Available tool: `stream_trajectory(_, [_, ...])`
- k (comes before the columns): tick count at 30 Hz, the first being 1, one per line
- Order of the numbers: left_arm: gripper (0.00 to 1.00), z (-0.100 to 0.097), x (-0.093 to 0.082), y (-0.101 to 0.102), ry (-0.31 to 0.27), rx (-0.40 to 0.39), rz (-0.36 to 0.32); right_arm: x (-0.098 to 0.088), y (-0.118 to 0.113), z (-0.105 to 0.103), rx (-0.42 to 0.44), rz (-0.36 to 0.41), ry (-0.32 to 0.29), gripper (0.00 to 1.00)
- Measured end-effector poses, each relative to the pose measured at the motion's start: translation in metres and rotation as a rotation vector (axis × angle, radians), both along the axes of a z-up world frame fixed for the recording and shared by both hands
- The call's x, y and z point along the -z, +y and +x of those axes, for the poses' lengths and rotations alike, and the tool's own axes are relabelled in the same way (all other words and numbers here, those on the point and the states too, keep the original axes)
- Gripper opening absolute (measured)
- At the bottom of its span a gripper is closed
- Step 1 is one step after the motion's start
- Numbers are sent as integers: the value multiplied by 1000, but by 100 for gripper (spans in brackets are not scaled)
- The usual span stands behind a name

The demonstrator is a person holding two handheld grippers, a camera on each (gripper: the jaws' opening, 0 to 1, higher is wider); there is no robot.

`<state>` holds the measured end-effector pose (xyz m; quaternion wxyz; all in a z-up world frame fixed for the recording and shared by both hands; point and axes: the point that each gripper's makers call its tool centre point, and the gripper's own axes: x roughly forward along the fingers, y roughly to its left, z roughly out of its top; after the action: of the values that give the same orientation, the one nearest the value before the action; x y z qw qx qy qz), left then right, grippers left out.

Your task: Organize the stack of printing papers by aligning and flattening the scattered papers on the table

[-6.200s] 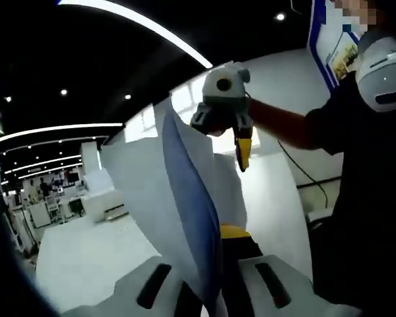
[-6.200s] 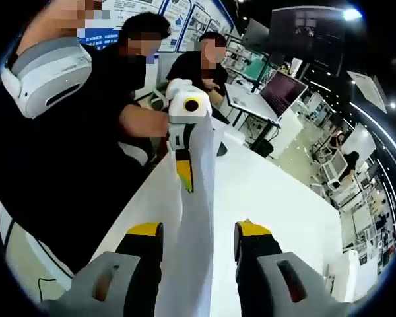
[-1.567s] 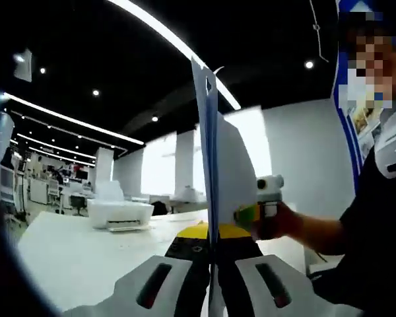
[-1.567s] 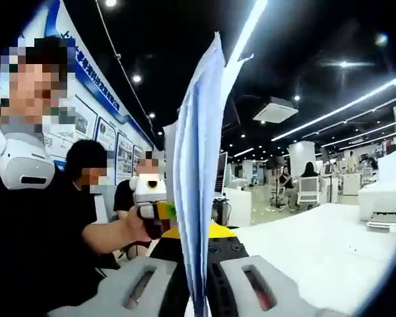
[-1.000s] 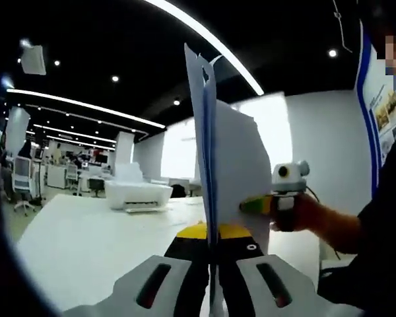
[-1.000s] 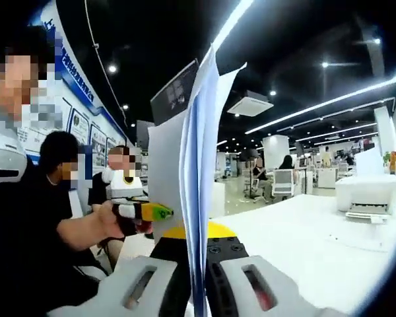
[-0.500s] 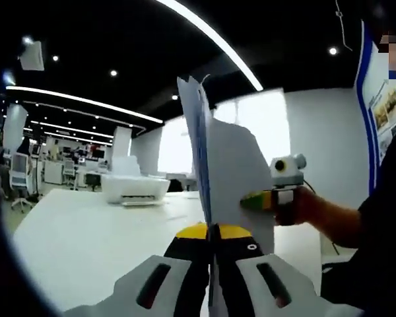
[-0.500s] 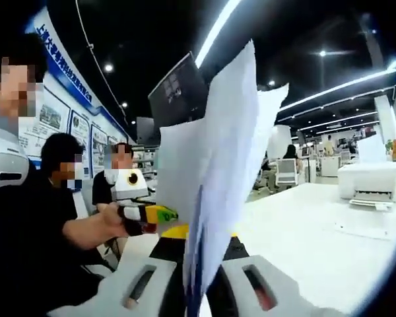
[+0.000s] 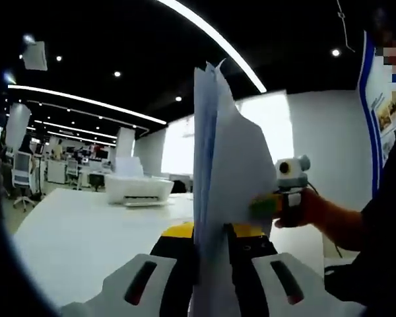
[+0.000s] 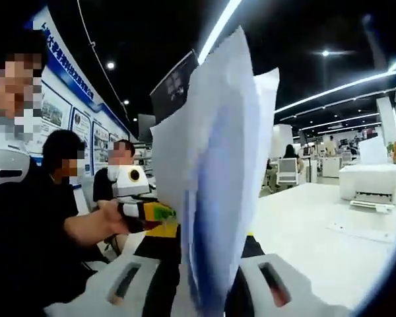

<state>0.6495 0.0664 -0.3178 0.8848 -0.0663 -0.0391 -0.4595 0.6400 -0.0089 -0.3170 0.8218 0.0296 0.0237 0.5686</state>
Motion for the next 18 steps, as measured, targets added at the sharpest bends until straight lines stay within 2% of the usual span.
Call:
stream_trajectory(2, [8, -6, 1, -5, -6, 34, 10, 2, -1, -4, -21, -10, -6, 0])
stream_trajectory(3, [6, -7, -1, -6, -5, 38, 0, 1, 0, -5, -26, -8, -2, 0])
stream_trajectory(7, [6, -9, -6, -5, -8, 26, -8, -8, 0, -4, -27, -20, -50, 0])
stream_trajectory(8, [7, -11, -7, -6, -9, 23, -7, -9, 0, -3, -29, -20, -53, 0])
stream_trajectory(9, [13, -10, -6, -6, -15, 15, 0, -8, 0, -3, -27, -22, -45, 3])
stream_trajectory(11, [27, -6, -3, -5, -12, -18, 5, -5, -1, 0, -22, -19, -12, 20])
stream_trajectory(13, [27, -7, -1, -6, 10, 1, -19, 0, -4, 1, -15, -24, -5, 19])
stream_trajectory(17, [28, -6, 2, -10, 14, 11, -3, 2, -6, -2, -22, -14, 13, 18])
stream_trajectory(18, [27, -6, 3, -11, 15, 12, 0, 2, -6, -2, -22, -16, 13, 15])
